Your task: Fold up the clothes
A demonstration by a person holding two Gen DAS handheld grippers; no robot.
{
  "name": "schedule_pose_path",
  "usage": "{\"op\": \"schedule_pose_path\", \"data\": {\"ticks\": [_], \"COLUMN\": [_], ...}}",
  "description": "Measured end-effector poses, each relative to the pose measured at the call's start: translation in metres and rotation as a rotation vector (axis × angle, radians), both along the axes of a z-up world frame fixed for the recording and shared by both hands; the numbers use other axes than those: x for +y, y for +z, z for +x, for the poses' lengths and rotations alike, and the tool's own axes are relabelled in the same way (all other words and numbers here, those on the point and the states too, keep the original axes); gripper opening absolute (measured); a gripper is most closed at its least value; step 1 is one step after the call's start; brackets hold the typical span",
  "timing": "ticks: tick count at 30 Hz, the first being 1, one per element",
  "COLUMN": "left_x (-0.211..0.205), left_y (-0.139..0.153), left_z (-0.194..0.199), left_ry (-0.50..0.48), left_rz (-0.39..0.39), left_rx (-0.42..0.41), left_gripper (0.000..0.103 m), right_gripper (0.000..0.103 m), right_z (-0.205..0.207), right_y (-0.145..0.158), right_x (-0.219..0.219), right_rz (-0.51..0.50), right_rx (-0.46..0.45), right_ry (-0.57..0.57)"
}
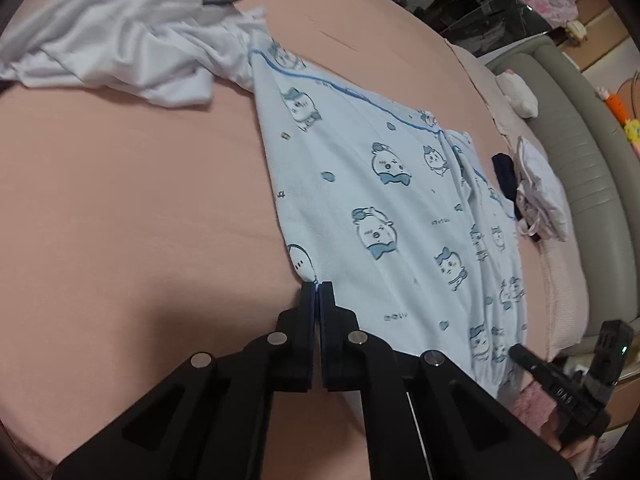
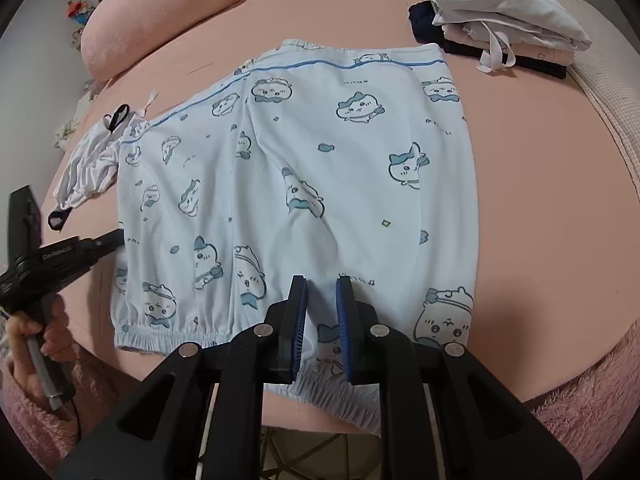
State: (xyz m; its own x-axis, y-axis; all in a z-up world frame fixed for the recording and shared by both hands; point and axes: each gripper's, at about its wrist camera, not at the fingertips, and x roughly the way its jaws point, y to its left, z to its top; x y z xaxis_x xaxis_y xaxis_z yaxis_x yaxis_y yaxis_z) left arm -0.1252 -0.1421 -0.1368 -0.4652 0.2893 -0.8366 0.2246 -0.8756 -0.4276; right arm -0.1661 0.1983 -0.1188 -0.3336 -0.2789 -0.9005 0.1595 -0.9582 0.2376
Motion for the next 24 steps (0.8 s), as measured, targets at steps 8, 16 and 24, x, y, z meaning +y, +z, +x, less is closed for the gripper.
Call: {"op": "schedule_pose_path", "data": {"ticks": [8,16,24], "left_x": [-0.022,0.062,0.089], "left_y": [-0.002,0.025,-0.01], "left_z": [0.021,0.016,0.032], "left_ry": [0.086,-0.244,-0.346], "left_rz": [-0.017,0.008,-0.148], "left_rx": [-0.054,0.109,-0.078], "left_gripper": [0.008,0.008,0.008], "right_gripper": [0.015,0.015,0.016], "right_z": [-0.001,0.005,0.026], "right_y": [-0.02,-0.01,-0.01], "right_x": [-0.002,-0.005,0.013], "right_rz": [0.061,0.031,0.018], "right_rx": [-0.036,-0.002,-0.072], "right_ry": [-0.005,0.033,0.09]}}
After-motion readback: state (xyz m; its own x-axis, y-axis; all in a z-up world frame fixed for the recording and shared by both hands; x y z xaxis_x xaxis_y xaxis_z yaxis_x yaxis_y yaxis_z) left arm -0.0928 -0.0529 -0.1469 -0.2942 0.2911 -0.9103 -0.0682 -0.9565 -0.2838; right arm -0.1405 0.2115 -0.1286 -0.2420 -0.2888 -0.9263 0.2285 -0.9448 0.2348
